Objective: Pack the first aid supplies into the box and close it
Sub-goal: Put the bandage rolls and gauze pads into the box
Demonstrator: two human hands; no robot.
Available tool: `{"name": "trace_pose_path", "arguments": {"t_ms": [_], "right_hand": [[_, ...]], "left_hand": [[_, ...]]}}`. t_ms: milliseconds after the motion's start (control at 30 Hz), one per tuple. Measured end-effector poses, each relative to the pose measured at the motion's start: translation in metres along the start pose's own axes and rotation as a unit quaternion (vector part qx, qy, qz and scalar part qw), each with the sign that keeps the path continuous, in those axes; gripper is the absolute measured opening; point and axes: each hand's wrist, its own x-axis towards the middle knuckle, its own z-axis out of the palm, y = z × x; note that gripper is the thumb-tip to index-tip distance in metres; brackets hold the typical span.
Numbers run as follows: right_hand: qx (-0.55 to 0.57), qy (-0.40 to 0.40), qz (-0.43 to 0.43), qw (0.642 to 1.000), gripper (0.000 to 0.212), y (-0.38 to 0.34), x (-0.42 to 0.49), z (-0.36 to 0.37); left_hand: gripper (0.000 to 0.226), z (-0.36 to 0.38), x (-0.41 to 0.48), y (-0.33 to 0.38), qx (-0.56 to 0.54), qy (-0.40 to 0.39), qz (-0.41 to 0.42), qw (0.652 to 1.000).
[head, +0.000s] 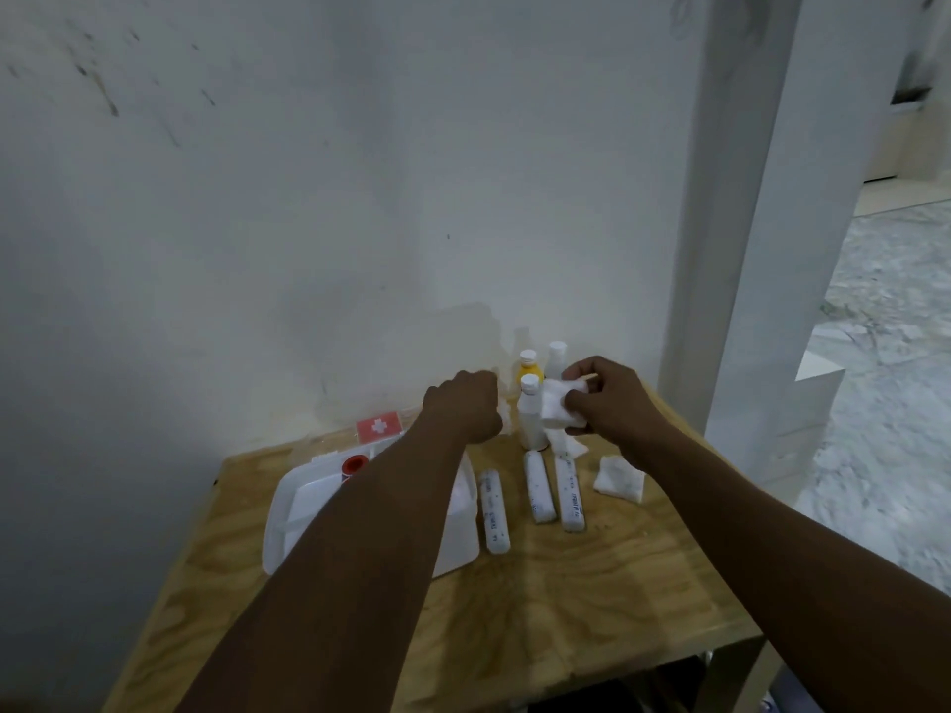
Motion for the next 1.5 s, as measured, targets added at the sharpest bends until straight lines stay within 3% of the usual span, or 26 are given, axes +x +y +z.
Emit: {"name": "trace_pose_path", "arguments": {"t_ms": [200, 300, 500, 667, 900, 1000, 1233, 1500], "right_hand": [[0.035, 0.008, -0.023, 0.999, 0.021, -0.035, -0.002, 0.032], [0.009, -0.010, -0.042, 0.999, 0.021, -0.053, -0.011, 0.063], [-0.030, -0.143, -0.036, 0.989, 0.017, -0.073, -0.049, 0.139], [-0.128, -0.212, -0.072, 0.966, 0.016, -0.072, -0.080, 0.193], [-0.294, -0.237, -0.172, 0.910, 0.015, -0.056, -0.096, 0.218], [-0.336, -0.219, -0.200, 0.894, 0.019, -0.047, -0.099, 0.218], [-0.356, -0.154, -0.231, 0.892, 0.021, -0.032, -0.102, 0.218], [-0.329, -0.164, -0.266, 0.891, 0.017, -0.029, -0.101, 0.215]], "left_hand": [[0.016, -0.049, -0.026, -0.044, -0.233, 0.118, 0.006, 0.965], [0.012, -0.068, -0.052, -0.077, -0.318, 0.114, -0.023, 0.941], [0.031, -0.074, -0.116, -0.155, -0.423, 0.110, -0.122, 0.891], [0.022, -0.067, -0.155, -0.198, -0.469, 0.138, -0.167, 0.856], [0.012, -0.046, -0.162, -0.206, -0.478, 0.100, -0.169, 0.856], [0.011, -0.036, -0.157, -0.203, -0.442, 0.099, -0.155, 0.878], [0.014, -0.014, -0.149, -0.194, -0.290, 0.127, -0.138, 0.938], [0.028, -0.004, -0.149, -0.182, -0.185, 0.225, -0.112, 0.950]]}}
